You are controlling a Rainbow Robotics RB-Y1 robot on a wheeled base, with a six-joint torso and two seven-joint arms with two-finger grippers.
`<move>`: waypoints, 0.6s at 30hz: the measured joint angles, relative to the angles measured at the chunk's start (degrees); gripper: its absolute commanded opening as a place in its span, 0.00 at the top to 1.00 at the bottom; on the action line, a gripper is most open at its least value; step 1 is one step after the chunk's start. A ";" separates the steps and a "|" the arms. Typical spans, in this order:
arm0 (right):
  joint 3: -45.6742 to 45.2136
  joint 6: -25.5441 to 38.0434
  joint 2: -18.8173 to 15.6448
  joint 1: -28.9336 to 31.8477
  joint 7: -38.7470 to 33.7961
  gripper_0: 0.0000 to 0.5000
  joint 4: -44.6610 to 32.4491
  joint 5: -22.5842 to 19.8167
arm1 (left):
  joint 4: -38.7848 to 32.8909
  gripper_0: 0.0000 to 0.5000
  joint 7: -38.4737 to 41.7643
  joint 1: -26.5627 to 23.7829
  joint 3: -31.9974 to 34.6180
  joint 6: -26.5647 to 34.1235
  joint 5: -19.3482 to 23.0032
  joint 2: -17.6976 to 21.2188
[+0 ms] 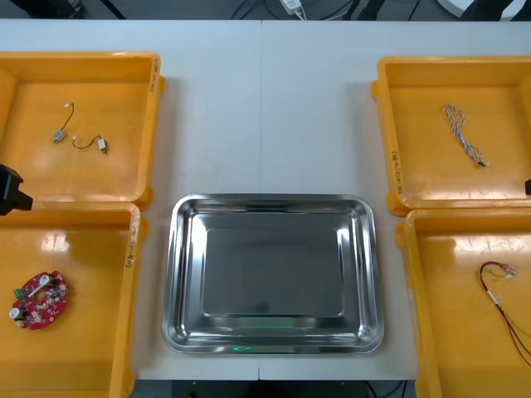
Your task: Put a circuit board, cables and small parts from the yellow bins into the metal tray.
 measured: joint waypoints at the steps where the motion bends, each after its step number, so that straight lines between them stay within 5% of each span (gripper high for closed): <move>1: 0.00 0.00 0.00 0.00 0.00 0.00 0.00 0.00 | 0.00 0.00 0.00 0.00 0.00 0.00 0.00 0.00; 18: 0.00 0.00 0.00 0.00 0.00 0.00 0.00 0.00 | 0.00 0.00 0.00 0.00 0.00 0.00 0.00 0.00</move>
